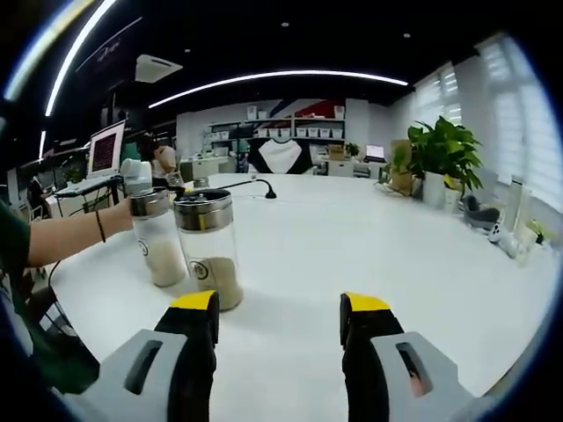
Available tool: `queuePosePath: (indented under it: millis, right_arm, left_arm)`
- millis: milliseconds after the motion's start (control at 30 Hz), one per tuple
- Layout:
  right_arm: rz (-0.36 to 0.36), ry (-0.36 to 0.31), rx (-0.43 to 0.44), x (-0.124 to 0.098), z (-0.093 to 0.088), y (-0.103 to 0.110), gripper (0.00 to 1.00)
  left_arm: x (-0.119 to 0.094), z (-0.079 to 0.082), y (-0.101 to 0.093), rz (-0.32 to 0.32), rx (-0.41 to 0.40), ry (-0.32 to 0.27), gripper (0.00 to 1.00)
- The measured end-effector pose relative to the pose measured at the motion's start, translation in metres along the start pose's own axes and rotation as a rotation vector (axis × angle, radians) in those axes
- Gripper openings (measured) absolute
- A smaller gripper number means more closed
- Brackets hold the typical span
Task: Rotate the seasoning bottle until the label or dispensing opening points toward the visible target arrow and the bottle remains upright within the marked orientation range
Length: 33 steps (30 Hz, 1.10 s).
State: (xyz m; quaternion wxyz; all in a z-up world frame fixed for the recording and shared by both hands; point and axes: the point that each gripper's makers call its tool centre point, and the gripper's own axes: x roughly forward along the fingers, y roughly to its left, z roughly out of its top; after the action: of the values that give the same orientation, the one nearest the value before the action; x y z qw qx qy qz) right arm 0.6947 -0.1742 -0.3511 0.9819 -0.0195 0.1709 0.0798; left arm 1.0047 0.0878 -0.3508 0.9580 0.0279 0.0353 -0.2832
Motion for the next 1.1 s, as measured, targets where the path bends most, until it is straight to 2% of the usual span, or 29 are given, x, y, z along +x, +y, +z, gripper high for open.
queuePosePath:
  millis: [133,233,300,400,600,667,733,833,900,1100]
  right_arm:
    - [-0.005,0.003,0.002,0.0,-0.001,-0.002,0.56]
    - [-0.005,0.003,0.003,0.0,-0.001,-0.001,0.56]
    - [-0.002,0.003,0.006,0.0,-0.001,0.0,0.56]
    - [0.002,0.004,0.008,0.0,-0.001,0.001,0.56]
    - [-0.004,-0.003,0.008,-0.001,0.001,-0.001,0.56]
    - [-0.007,-0.002,0.009,-0.002,0.001,-0.003,0.56]
    - [-0.011,-0.002,0.01,-0.002,0.001,-0.004,0.56]
    - [-0.012,-0.005,0.008,-0.002,0.002,-0.005,0.56]
    - [-0.012,-0.006,0.008,-0.002,0.002,-0.005,0.56]
    - [-0.01,-0.006,0.008,-0.002,0.003,-0.004,0.56]
  left_arm:
    - [0.009,-0.001,0.01,0.031,-0.053,-0.005,0.77]
    - [0.014,-0.002,0.016,0.046,-0.055,-0.009,0.73]
    - [0.017,-0.001,0.015,0.035,-0.08,-0.017,0.71]
    - [0.024,-0.003,0.017,0.042,-0.055,-0.015,0.61]
    - [0.034,-0.007,0.025,0.066,-0.091,-0.015,0.56]
    - [0.037,-0.005,0.026,0.066,-0.088,-0.022,0.51]
    - [0.037,-0.004,0.031,0.09,-0.052,-0.014,0.45]
    - [0.04,-0.004,0.035,0.092,-0.078,-0.008,0.36]
    - [0.041,-0.004,0.035,0.082,-0.051,-0.002,0.34]
    - [0.04,-0.005,0.036,0.082,-0.046,-0.009,0.34]
